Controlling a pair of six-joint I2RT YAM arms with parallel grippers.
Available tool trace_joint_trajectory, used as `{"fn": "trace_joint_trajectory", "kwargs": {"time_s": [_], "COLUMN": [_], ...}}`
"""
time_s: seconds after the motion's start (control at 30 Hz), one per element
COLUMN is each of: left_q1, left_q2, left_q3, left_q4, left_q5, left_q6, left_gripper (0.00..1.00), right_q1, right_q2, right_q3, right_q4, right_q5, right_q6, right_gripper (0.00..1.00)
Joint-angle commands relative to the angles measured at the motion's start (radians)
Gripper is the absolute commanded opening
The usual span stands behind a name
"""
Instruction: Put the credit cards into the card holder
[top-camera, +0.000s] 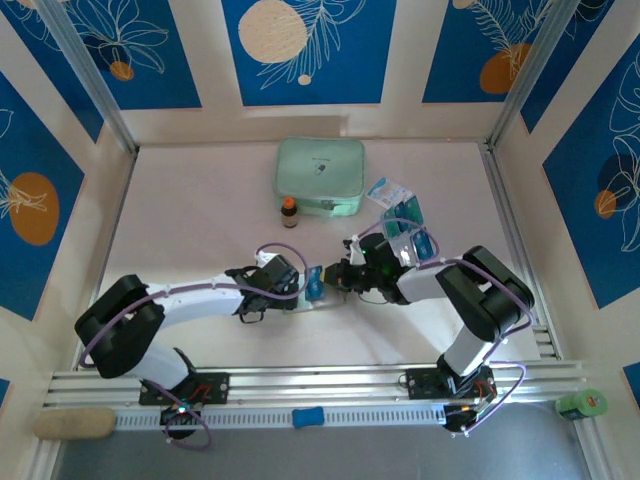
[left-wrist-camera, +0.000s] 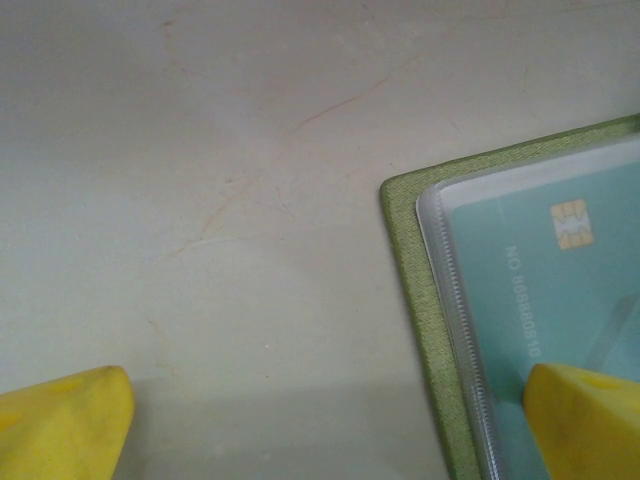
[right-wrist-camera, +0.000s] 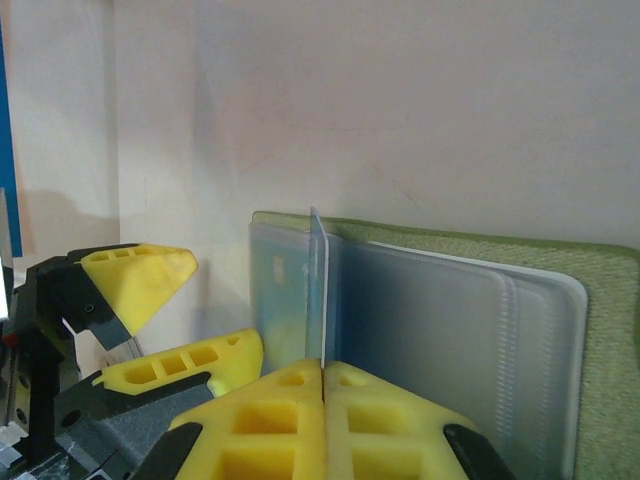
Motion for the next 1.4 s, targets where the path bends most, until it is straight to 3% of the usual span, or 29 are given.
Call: {"fn": "trace_joint_trajectory", "kwargs": {"time_s": [0.0, 0.7, 1.37], "left_q1": [0.009, 0.009, 0.009], "left_q2": [0.003, 0.001, 0.002], "left_q3": [-0.025, -0.028, -0.025], "left_q4": [-0.040, -0.036, -0.036], "left_q5": [-0.021, -0.020, -0.019], "left_q6": [-0.005, -0.006, -0.006], "left_gripper": [1.00, 1.00, 1.00], "right_q1": [0.010, -0.058, -0.018], "right_q2": [0.018, -0.077, 0.005], "right_q3": [0.013, 0.013, 0.016], "right_q4": [0.018, -0.039, 0.022], "right_q5": [-0.006, -0.025, -0.035], "right_q6": [0.001, -0.025, 0.002], "right_gripper": [0.00, 0.00, 0.00]}}
